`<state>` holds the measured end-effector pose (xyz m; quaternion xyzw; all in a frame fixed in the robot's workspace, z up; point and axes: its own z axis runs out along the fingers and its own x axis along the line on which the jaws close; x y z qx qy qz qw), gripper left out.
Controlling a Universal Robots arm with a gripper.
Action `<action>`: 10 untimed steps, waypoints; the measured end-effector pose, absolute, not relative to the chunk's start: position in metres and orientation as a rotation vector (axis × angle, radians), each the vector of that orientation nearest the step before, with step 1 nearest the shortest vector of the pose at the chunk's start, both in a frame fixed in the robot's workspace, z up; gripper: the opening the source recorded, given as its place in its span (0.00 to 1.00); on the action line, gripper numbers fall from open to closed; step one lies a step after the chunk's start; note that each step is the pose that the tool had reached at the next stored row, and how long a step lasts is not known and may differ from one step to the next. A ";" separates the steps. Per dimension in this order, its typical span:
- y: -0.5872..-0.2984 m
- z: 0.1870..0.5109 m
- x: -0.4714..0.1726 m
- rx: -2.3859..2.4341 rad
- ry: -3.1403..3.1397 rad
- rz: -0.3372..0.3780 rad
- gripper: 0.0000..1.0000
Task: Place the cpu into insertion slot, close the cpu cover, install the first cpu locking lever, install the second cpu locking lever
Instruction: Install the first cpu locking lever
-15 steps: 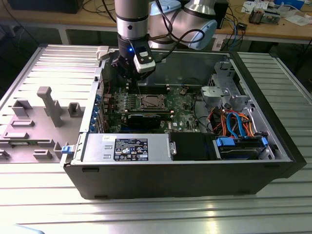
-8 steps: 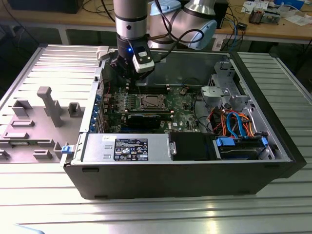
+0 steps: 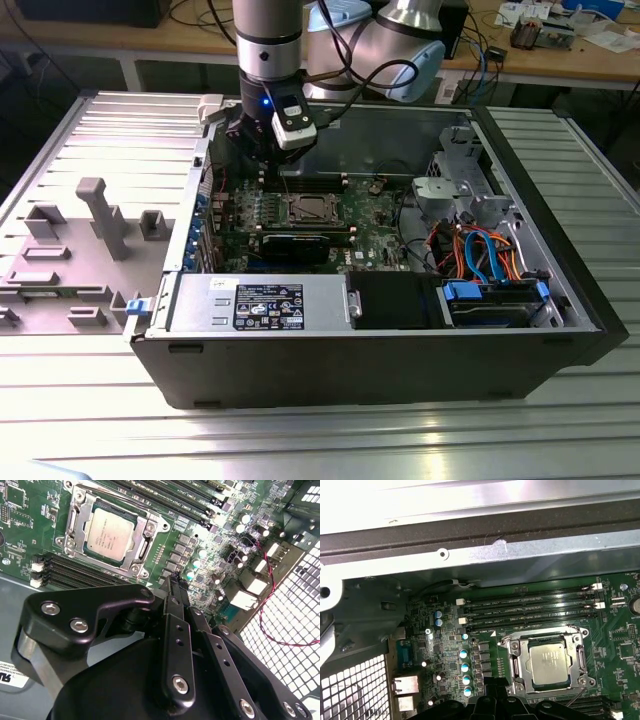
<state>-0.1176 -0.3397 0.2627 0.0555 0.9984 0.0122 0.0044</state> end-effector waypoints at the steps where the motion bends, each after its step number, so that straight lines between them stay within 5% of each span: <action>1: -0.340 0.263 -0.118 0.174 3.128 0.038 0.11; 10: -0.339 0.263 -0.123 0.072 3.132 0.039 0.11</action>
